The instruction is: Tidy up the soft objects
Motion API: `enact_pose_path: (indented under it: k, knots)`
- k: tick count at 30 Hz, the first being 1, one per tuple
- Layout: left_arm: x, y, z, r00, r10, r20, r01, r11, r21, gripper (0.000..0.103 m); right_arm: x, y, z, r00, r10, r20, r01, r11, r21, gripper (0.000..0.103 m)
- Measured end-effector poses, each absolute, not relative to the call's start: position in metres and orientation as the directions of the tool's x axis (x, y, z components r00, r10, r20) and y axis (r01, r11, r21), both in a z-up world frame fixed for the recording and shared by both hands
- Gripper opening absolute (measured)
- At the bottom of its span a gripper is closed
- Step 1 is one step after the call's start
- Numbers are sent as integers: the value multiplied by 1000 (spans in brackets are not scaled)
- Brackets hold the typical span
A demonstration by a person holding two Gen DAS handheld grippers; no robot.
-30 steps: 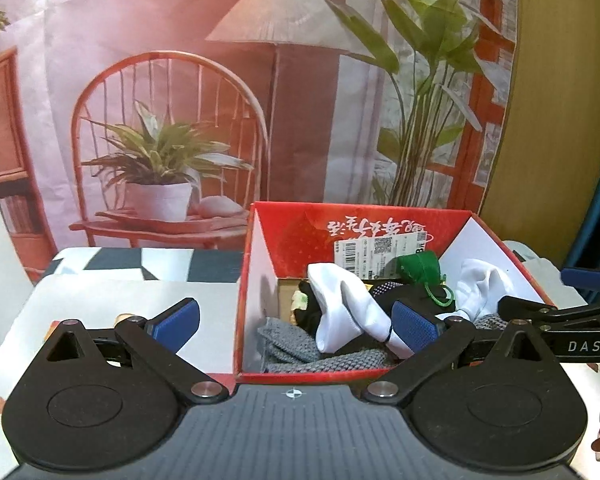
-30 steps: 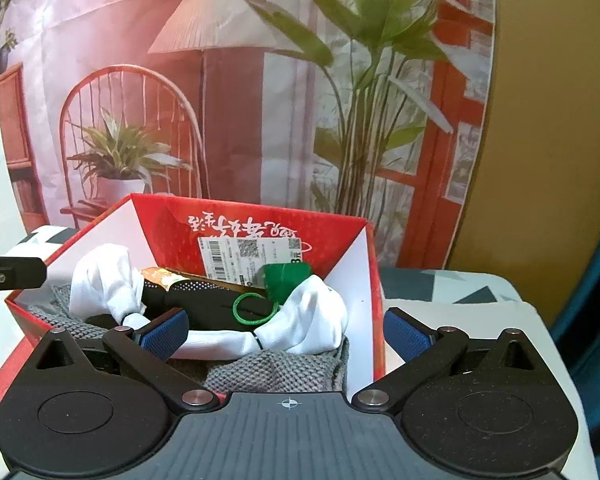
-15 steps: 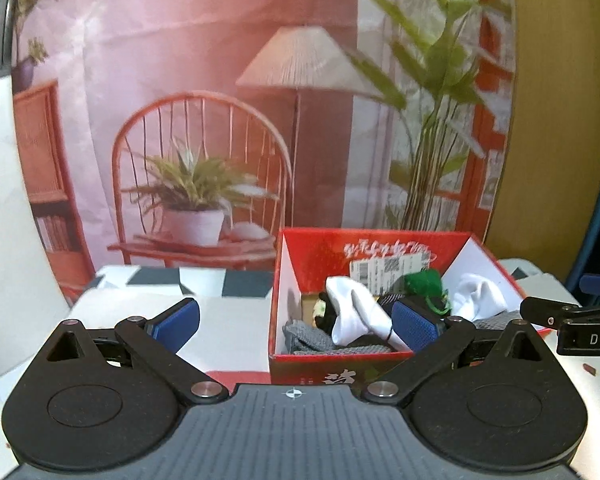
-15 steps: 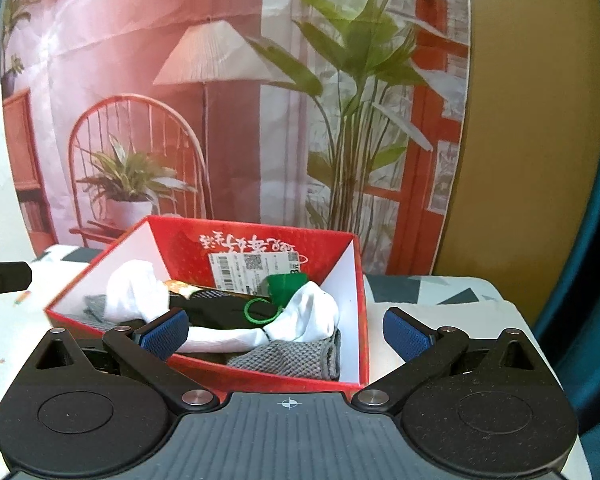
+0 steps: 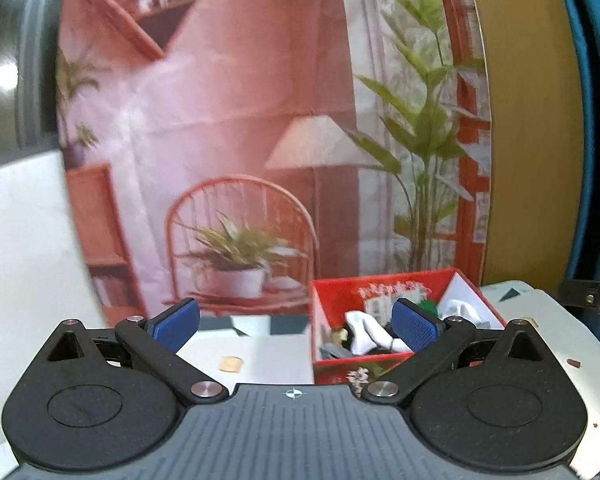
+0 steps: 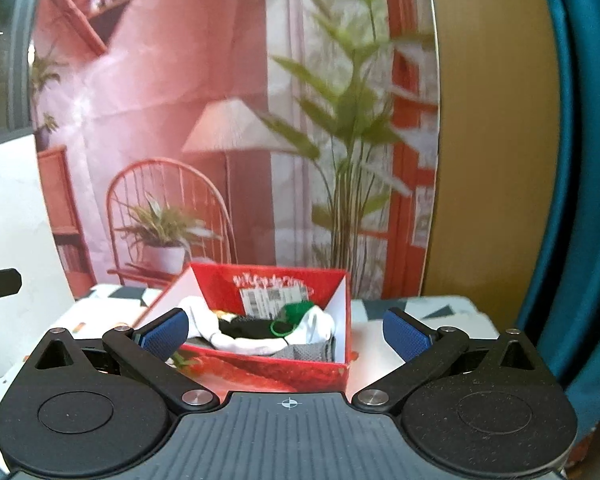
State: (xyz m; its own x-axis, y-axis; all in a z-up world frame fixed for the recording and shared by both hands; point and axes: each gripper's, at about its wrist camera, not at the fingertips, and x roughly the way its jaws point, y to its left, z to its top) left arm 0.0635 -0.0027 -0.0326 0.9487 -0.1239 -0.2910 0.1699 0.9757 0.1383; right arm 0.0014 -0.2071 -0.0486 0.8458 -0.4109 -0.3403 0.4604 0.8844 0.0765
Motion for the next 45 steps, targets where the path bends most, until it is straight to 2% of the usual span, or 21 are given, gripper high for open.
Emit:
enact_pose_path:
  k: [5,12,23,45]
  knots:
    - [26,4,-11,952,-158,-261,181,981,67,103,-32,-182,-28,846,-444,-295,476,878,43,103]
    - [-11,0,-6,958,-156,-242,178,981,71,103,-64,-160,-15,844,-467,-264,491,871,29,103]
    - [-8,8,-6,958,-145,-248,157,987,31,103,-77,-162,-13,825,-500,-265,527,849,38,103]
    - [-11,7,-10,959,-121,-258,132,991,29,103,-78,-166,-16,819,-507,-270,534,845,31,103]
